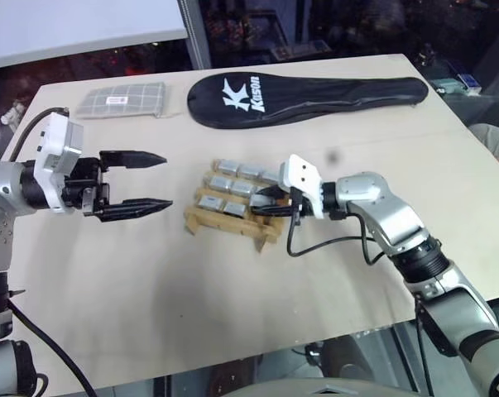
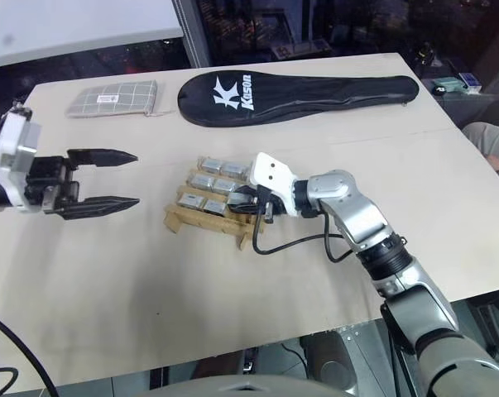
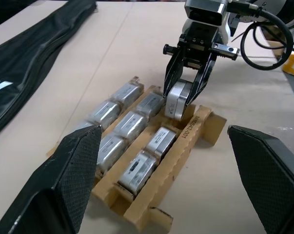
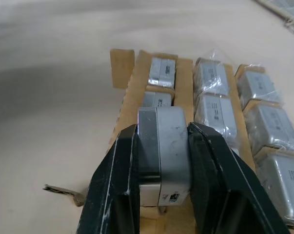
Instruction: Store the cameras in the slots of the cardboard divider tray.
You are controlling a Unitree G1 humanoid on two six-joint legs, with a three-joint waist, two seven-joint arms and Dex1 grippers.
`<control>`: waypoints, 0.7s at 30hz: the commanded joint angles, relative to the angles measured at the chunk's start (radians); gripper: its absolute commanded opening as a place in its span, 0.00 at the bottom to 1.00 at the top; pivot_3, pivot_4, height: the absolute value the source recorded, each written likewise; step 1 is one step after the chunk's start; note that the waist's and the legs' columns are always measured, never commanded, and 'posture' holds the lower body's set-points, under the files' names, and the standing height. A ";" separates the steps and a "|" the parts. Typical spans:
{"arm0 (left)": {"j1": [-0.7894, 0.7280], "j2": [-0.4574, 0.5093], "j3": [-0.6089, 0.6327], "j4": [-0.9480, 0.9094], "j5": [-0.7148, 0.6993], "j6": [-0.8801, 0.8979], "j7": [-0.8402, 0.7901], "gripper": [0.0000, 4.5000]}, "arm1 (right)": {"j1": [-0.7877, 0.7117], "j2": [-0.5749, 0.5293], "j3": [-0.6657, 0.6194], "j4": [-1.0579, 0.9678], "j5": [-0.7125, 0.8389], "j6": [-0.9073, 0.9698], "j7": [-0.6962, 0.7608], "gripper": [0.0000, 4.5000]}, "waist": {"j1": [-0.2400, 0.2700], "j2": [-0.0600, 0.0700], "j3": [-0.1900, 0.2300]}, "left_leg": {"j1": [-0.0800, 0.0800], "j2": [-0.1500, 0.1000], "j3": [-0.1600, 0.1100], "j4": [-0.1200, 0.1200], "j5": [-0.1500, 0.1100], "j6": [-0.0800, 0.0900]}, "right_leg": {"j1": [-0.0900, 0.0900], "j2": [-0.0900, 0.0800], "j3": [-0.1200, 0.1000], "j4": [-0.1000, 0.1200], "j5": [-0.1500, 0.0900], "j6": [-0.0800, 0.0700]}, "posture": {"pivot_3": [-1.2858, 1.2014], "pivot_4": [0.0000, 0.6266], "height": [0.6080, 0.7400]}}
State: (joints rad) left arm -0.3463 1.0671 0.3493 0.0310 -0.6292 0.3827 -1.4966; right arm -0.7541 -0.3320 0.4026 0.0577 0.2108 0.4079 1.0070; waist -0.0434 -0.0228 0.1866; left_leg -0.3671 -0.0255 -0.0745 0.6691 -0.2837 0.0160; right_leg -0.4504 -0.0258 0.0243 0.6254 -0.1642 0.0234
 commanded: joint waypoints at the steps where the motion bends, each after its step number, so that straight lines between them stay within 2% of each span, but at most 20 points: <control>1: 0.043 0.009 0.076 -0.063 -0.027 -0.006 0.016 0.95 | -0.034 0.008 -0.013 0.012 0.007 0.003 0.031 0.17 | 0.001 0.000 0.000 | 0.000 0.000 0.000 0.000 0.000 0.000 | 0.000 0.000 0.000 0.000 0.000 0.000 | 0.52 0.24 1.00; 10: 0.111 0.007 0.107 -0.096 -0.035 -0.008 0.024 0.95 | -0.027 0.078 -0.014 0.007 -0.001 0.066 -0.015 0.17 | 0.001 0.000 0.000 | 0.000 0.000 -0.002 0.000 0.000 0.000 | 0.000 -0.001 0.000 0.000 0.000 0.000 | 0.52 0.24 1.00; 21: 0.096 0.019 0.088 -0.060 -0.026 -0.021 -0.003 0.95 | -0.003 0.056 -0.005 -0.006 -0.050 0.110 -0.051 0.17 | 0.001 0.000 0.000 | 0.001 -0.001 -0.001 0.000 0.000 0.000 | 0.000 -0.001 0.000 0.000 0.000 0.000 | 0.52 0.24 1.00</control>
State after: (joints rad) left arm -0.2340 1.0647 0.4227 -0.0296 -0.6513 0.3769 -1.4897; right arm -0.7607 -0.2712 0.4061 0.0827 0.1656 0.5096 0.9674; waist -0.0424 -0.0229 0.1865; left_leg -0.3664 -0.0260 -0.0758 0.6693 -0.2836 0.0159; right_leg -0.4499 -0.0267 0.0238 0.6259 -0.1641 0.0234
